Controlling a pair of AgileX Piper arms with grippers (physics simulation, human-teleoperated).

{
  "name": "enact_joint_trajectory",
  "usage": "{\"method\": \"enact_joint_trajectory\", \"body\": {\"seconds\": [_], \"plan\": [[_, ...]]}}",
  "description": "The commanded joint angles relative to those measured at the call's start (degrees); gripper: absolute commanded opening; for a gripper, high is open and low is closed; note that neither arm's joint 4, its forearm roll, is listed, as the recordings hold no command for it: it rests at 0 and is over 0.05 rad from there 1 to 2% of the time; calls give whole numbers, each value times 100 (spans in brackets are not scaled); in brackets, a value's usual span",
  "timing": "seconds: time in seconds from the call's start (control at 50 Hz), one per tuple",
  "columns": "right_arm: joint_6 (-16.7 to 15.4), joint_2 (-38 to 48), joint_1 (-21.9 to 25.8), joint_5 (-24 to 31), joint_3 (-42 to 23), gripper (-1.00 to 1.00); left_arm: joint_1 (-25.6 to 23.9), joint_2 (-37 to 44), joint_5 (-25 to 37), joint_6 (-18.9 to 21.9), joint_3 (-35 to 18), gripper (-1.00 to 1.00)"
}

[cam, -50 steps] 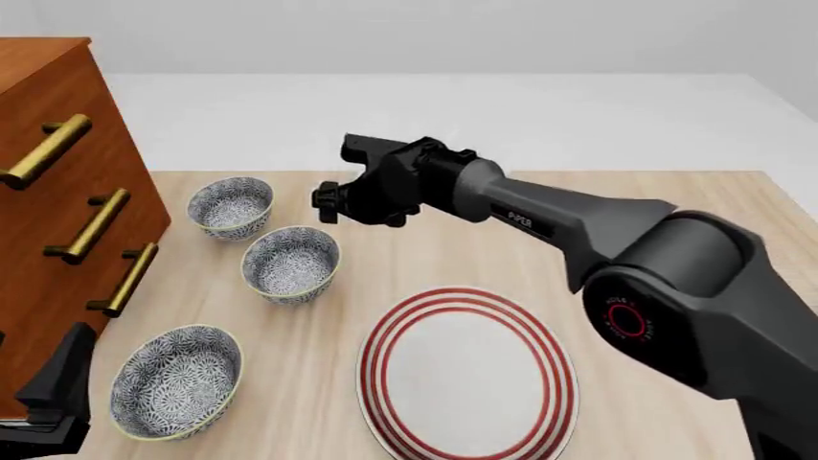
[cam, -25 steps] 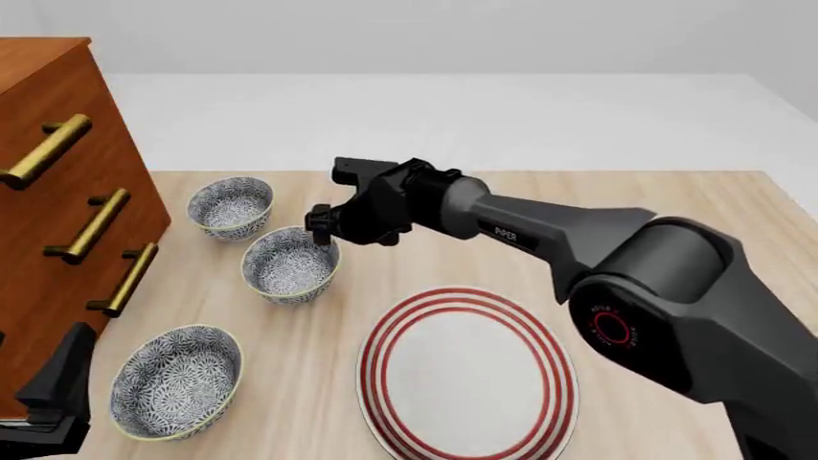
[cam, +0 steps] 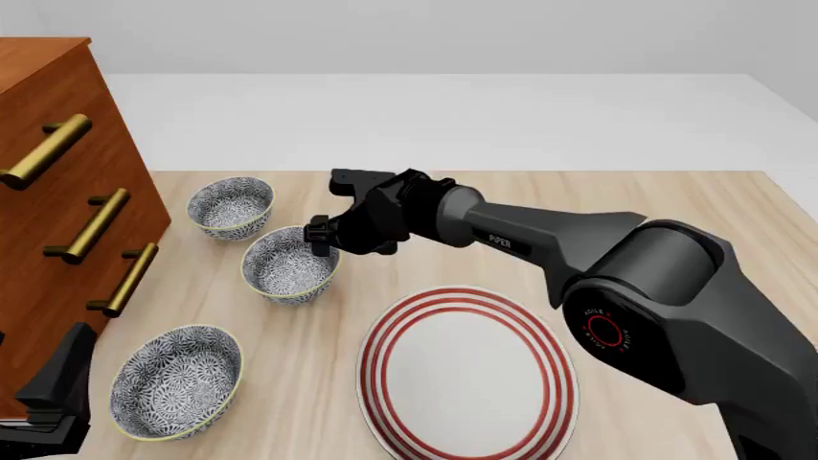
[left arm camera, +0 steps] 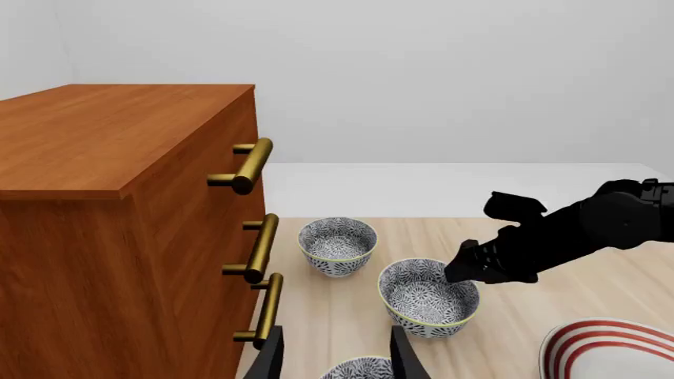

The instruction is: Pick up the bowl and put it in the middle on the plate.

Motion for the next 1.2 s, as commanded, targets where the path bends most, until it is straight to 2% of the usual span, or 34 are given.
{"method": "enact_joint_trajectory", "body": {"seconds": [0.02, 0.7, 0.72, 1.2], "plan": [[-16, 61, 32, -45, 23, 100, 0, 0, 0, 0, 0, 100], [-15, 240, 125, -99, 35, 100, 0, 0, 0, 0, 0, 100], [-35, 238, 127, -90, 28, -100, 0, 0, 0, 0, 0, 100], [-149, -9, 79, -157, 192, -100, 0, 0, 0, 0, 0, 100]]}}
